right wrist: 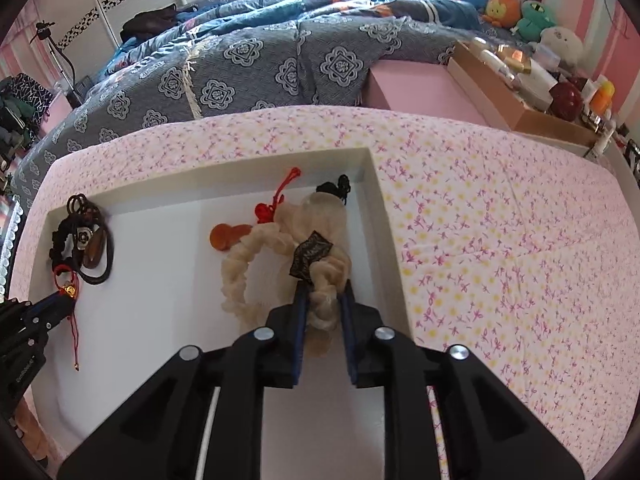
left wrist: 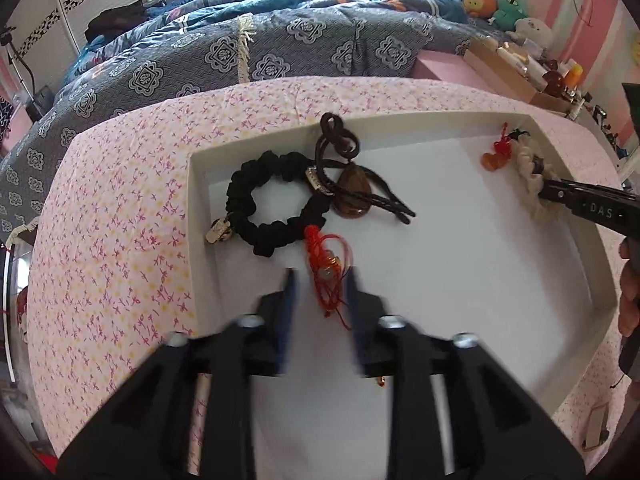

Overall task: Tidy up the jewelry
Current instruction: 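Open both tools to drop the red cord and scrunchie into the tray, then move both open tools back toward the jade pendant and black cord bracelet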

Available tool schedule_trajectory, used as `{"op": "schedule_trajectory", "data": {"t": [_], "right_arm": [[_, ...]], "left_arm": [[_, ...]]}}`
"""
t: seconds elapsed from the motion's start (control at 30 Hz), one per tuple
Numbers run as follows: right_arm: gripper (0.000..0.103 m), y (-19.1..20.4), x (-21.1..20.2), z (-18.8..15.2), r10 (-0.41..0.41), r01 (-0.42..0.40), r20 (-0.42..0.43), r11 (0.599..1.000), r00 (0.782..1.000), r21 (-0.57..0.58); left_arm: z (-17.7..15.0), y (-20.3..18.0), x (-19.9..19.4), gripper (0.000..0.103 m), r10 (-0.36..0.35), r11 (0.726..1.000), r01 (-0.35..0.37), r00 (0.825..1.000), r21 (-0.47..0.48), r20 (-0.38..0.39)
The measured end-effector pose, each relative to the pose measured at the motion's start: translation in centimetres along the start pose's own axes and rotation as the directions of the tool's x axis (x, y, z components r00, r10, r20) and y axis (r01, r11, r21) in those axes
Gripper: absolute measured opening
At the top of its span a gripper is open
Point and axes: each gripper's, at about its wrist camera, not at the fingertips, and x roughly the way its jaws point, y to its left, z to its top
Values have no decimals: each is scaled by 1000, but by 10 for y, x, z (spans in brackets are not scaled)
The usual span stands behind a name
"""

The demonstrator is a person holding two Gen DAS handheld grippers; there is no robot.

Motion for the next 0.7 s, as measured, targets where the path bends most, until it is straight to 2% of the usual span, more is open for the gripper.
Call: {"op": "schedule_trajectory", "data": {"t": [0.07,0.1,0.13,0.23,0.3,0.37,0.4,0.5,0.57,0.7], "right_arm": [[25,-2,-1,0,14,-14,-1,1000,1000,11],[27,-2,-3,1,14,-14,0,1000,1000,5],[34,-1,-4,0,14,-14,1,1000,1000,1],[37,2,-14,-4,30,-29,7,999,1000,-16],[37,6,-21,-5,35,-35,20,999,999,-29],[37,6,-33,-7,47,-46,32,998,998,-32],[37,5,-38,-8,54,-52,39,998,998,-33],[58,1,-60,-12,40,-36,87,998,995,-56],[59,-3,-63,-12,13,-8,94,998,996,-57],[59,-13,-68,-15,37,-34,88,999,995,-35]], "left_arm": [[-1,-4,-7,55,23,1000,-24,999,17,24],[-3,-6,-12,61,29,999,-30,999,27,36],[-4,-8,-17,64,27,999,-29,999,30,43],[-9,-10,-31,66,13,999,-15,999,30,52],[-14,-10,-43,75,11,999,-13,998,31,67],[-18,-10,-56,89,21,999,-24,995,32,98],[-21,-9,-64,91,37,999,-41,992,34,122],[-24,-8,-73,91,48,998,-51,991,26,128],[-26,-5,-78,91,47,999,-49,991,13,129],[-39,-1,-92,95,48,999,-48,989,-4,142]]}}
